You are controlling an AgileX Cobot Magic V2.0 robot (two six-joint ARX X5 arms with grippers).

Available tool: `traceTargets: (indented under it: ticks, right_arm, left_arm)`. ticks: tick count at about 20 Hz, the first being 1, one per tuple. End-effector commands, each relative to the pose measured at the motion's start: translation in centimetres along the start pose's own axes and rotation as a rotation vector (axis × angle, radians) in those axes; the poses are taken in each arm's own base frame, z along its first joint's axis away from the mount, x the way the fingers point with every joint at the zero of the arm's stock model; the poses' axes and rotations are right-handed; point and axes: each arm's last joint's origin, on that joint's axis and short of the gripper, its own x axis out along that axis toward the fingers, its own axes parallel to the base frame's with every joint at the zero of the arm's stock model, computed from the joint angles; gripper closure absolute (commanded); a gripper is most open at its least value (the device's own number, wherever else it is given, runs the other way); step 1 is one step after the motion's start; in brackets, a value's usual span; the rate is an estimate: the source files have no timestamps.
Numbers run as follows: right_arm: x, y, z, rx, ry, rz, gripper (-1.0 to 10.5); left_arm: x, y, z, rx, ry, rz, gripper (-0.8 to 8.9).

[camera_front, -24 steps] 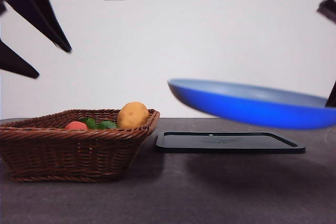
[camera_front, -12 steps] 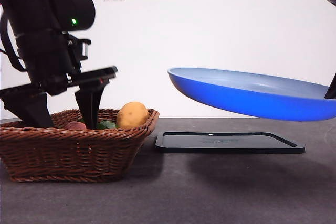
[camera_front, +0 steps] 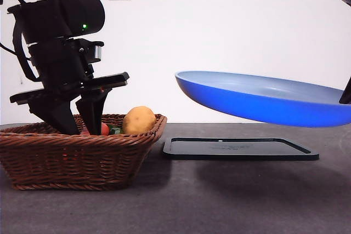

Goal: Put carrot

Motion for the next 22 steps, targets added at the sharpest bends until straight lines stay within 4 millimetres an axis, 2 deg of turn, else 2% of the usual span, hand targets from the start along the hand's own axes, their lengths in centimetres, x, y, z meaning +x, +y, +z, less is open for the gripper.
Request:
traceTargets:
  ticks: [1,3,6,8,9,11,15,17,20,22]
  right_arm:
    - [-0.1,0.2,0.4,-0.023,-0.021,0.011,9.4]
    - [-0.1,0.3,0.7,-0.038,-0.047,0.018,9.4]
    - [0.0,0.4,1.1,-0.038,-0.080,0.028,9.4]
    - [0.2,0.3,1.2,-0.035,-0.075,0.026,9.4]
    - [0.2,0.3,1.2,-0.031,-0.072,0.026,9.4]
    - [0.2,0.3,1.2,-0.026,-0.072,0.026,9.4]
    - [0.2,0.3,1.2,-0.015,-0.071,0.027,9.4]
    - [0.3,0.2,1.1,-0.012,-0.066,0.025,9.4]
    - [0.3,0.2,1.0,-0.002,-0.049,0.020,9.4]
    - [0.3,0.1,0.8,0.004,-0.038,0.018,9.4]
  left_arm:
    - [-1.9,-0.4,1.2,0.011,-0.064,-0.017,7.12]
    - [-5.7,-1.0,2.3,0.021,-0.166,-0.112,7.13]
    - [-12.1,-3.4,3.1,0.129,-0.258,-0.565,7.12]
    - [-13.7,-6.5,2.4,0.268,-0.252,-0.807,7.13]
    - [-13.7,-8.0,1.6,0.309,-0.233,-0.819,7.13]
    - [-13.2,-11.1,-0.3,0.431,-0.232,-0.738,7.13]
    - [-11.1,-15.9,-3.7,0.639,-0.297,-0.424,7.13]
    - [-9.0,-17.2,-4.5,0.686,-0.272,-0.342,7.13]
    - [-5.9,-17.9,-4.8,0.699,-0.194,-0.302,7.12]
    - [-5.2,-17.9,-4.9,0.701,-0.170,-0.290,7.12]
